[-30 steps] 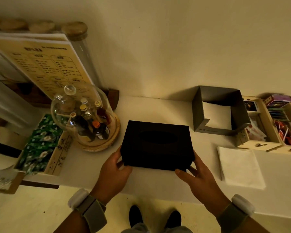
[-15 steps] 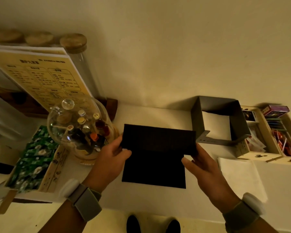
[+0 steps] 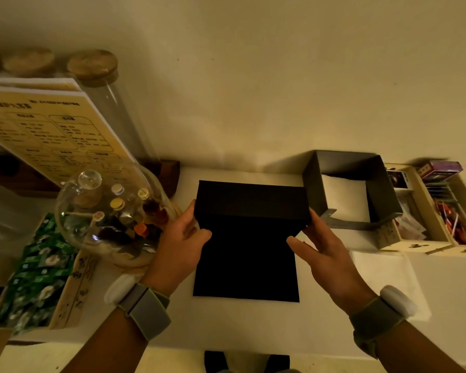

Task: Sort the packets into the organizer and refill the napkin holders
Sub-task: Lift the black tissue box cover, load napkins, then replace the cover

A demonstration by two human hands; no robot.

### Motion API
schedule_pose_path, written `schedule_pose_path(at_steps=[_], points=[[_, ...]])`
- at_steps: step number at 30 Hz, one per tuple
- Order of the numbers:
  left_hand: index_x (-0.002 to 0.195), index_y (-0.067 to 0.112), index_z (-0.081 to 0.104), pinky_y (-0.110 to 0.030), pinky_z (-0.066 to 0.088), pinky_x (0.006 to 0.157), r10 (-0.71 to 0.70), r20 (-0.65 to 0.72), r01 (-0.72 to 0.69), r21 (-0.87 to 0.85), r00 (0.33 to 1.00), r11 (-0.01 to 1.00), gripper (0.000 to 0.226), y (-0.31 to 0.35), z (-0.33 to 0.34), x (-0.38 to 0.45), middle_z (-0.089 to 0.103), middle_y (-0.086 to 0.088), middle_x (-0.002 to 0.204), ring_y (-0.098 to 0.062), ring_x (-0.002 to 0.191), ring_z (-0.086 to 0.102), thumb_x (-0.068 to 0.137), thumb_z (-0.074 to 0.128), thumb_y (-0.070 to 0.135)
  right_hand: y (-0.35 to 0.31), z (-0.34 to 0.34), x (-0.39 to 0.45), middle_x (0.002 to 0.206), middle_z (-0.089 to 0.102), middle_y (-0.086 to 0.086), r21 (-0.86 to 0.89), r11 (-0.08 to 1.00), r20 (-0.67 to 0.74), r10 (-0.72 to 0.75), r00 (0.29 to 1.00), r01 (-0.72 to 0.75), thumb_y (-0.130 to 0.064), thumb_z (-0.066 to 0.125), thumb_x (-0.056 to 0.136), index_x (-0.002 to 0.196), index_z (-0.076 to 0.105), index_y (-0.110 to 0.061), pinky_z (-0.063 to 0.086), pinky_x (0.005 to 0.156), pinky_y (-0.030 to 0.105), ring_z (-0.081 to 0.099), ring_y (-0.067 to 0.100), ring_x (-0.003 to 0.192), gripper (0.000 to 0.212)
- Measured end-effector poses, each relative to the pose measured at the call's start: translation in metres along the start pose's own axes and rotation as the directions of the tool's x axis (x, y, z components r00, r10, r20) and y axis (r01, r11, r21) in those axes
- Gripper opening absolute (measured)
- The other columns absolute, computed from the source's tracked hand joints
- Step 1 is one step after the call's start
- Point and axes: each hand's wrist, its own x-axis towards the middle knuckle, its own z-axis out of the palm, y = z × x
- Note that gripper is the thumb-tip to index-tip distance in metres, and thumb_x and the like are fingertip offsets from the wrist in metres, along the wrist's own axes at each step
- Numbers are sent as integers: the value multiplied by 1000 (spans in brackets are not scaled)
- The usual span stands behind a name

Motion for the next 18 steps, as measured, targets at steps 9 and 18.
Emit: schedule_pose_path(at_steps=[9,18], points=[[107,39,61,-13,43,72,-173,-88,175,10,981,985,39,-33,27,-36,65,18,111,-3,105,60,88,59,5,20,-46,-19,119,58,-16,-140,979,-129,129,983,-147,-40,63,81,126,50,-36,41,87,23,55,4,109,47],[120,31,53,-6,44,65,-210,195,143,309,958,940,36,-28,136,-41,58,14,108,2,94,58,86,65,26,58,-134,-59,99,68,-9,-255,924,-378,177,909,-286,-29,69,82,108,66,-27,44,75,20,62,4,90,27]])
